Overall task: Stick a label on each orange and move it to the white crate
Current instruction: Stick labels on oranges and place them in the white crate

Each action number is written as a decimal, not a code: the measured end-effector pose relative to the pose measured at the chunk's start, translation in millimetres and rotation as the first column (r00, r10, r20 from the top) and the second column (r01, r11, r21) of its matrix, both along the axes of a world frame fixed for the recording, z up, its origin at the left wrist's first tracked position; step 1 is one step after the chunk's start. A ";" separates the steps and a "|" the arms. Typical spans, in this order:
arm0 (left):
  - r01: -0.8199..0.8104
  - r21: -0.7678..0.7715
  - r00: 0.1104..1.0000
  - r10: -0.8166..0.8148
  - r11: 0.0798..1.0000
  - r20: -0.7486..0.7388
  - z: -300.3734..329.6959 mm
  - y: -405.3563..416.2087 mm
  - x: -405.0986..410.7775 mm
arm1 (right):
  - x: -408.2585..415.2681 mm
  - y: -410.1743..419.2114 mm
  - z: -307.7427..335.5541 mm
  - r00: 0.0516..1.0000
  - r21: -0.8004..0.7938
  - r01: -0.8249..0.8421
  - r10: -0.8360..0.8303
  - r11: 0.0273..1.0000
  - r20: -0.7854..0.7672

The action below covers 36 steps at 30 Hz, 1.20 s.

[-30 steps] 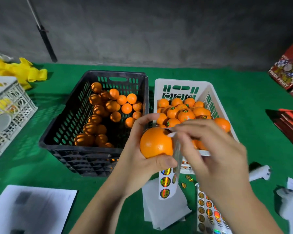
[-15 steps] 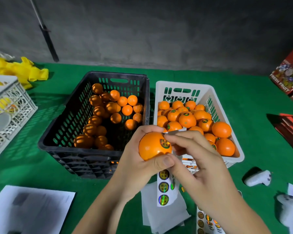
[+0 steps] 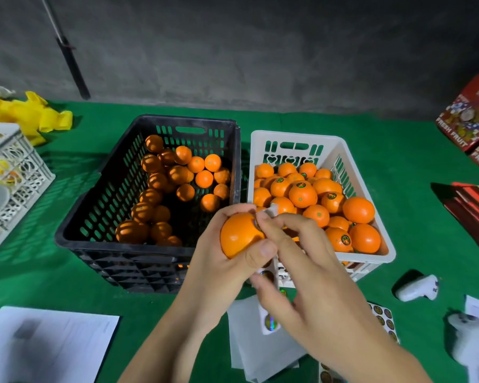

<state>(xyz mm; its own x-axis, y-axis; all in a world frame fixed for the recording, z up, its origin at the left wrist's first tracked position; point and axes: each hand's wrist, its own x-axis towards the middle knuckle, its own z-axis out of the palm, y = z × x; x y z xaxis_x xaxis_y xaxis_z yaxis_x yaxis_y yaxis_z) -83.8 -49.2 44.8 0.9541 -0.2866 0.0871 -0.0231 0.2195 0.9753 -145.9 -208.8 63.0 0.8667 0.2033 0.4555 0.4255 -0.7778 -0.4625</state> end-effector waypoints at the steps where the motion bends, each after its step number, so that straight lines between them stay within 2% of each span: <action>1: -0.002 0.002 1.000 0.002 1.000 -0.015 -1.8 -1.7 -0.6 | 1.0 2.0 -3.2 0.999 0.036 0.000 0.001 0.999 -0.034; 3: 0.032 0.001 0.997 -0.032 0.999 -0.067 -5.3 -4.8 -3.6 | 5.6 4.1 -10.1 0.996 0.129 0.022 -0.012 0.991 -0.083; 6: 0.095 -0.126 0.968 -0.121 0.987 -0.221 -10.3 -6.9 -5.9 | 11.8 -2.3 -18.7 0.997 0.106 0.050 -0.044 0.993 -0.062; 8: 0.045 -0.260 0.904 -0.150 0.965 -0.400 -12.7 -4.4 0.1 | 13.6 -6.1 -25.3 0.999 0.088 -0.001 0.005 0.996 -0.048; 10: 0.025 -0.362 0.815 -0.229 0.932 -0.532 -18.6 -1.1 7.4 | 15.2 -5.3 -29.3 0.992 0.186 -0.076 0.093 0.980 -0.084; 11: 0.040 -0.392 0.801 -0.264 0.919 -0.537 -25.3 -0.7 9.1 | 16.3 -3.8 -30.6 0.985 0.276 -0.100 0.135 0.956 -0.111; 14: 0.092 -0.414 0.855 -0.285 0.906 -0.434 -37.6 0.1 5.3 | 21.1 2.3 -29.1 0.961 0.491 -0.125 0.228 0.862 -0.155; 17: 0.050 -0.364 0.855 -0.229 0.930 -0.466 -45.8 0.2 13.9 | 28.2 0.2 -26.5 0.960 0.579 -0.121 0.244 0.806 -0.140; 19: 0.013 -0.355 0.863 -0.190 0.935 -0.469 -46.0 0.4 24.3 | 40.6 -14.8 -24.9 0.979 0.580 -0.062 0.162 0.812 -0.123; 21: -0.040 -0.323 0.857 -0.134 0.945 -0.498 -47.8 4.9 33.1 | 63.2 -43.7 -25.6 0.993 0.495 0.064 -0.009 0.867 -0.114; 23: -0.067 -0.297 0.863 -0.095 0.952 -0.497 -47.0 10.2 40.1 | 95.6 -78.5 -30.9 0.969 0.315 0.245 -0.220 0.917 -0.113; 26: -0.072 -0.311 0.891 -0.079 0.948 -0.446 -43.3 13.1 49.2 | 156.7 -125.7 -44.0 0.874 0.103 0.476 -0.457 0.873 -0.162; 29: -0.052 -0.369 0.908 -0.110 0.928 -0.405 -43.0 11.9 53.8 | 198.4 -147.1 -50.8 0.768 -0.030 0.558 -0.530 0.829 -0.361; 30: -0.048 -0.375 0.910 -0.114 0.926 -0.398 -43.5 11.9 55.1 | 202.7 -147.1 -53.7 0.749 -0.079 0.561 -0.546 0.824 -0.374; 32: -0.043 -0.383 0.915 -0.117 0.923 -0.386 -46.0 12.6 59.4 | 196.4 -134.6 -62.1 0.778 -0.061 0.547 -0.535 0.835 -0.330; 33: -0.051 -0.384 0.918 -0.107 0.922 -0.381 -47.1 13.6 63.6 | 187.5 -119.6 -64.6 0.799 0.024 0.534 -0.496 0.845 -0.340; 35: -0.081 -0.375 0.926 -0.069 0.923 -0.371 -48.9 17.3 76.0 | 165.4 -82.7 -63.6 0.786 0.287 0.501 -0.290 0.817 -0.546; 36: -0.097 -0.366 0.930 -0.046 0.926 -0.364 -49.3 18.6 84.2 | 155.8 -68.0 -65.8 0.713 0.410 0.512 -0.107 0.755 -0.693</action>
<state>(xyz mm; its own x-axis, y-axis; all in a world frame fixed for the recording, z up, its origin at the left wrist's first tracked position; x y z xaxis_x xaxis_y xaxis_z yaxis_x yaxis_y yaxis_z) 0.4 -30.5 -4.4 0.9462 -0.2769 -0.1675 0.3021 0.5702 0.7639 9.9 -276.8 -2.9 0.9403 -0.2340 -0.2470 -0.3163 -0.3341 -0.8879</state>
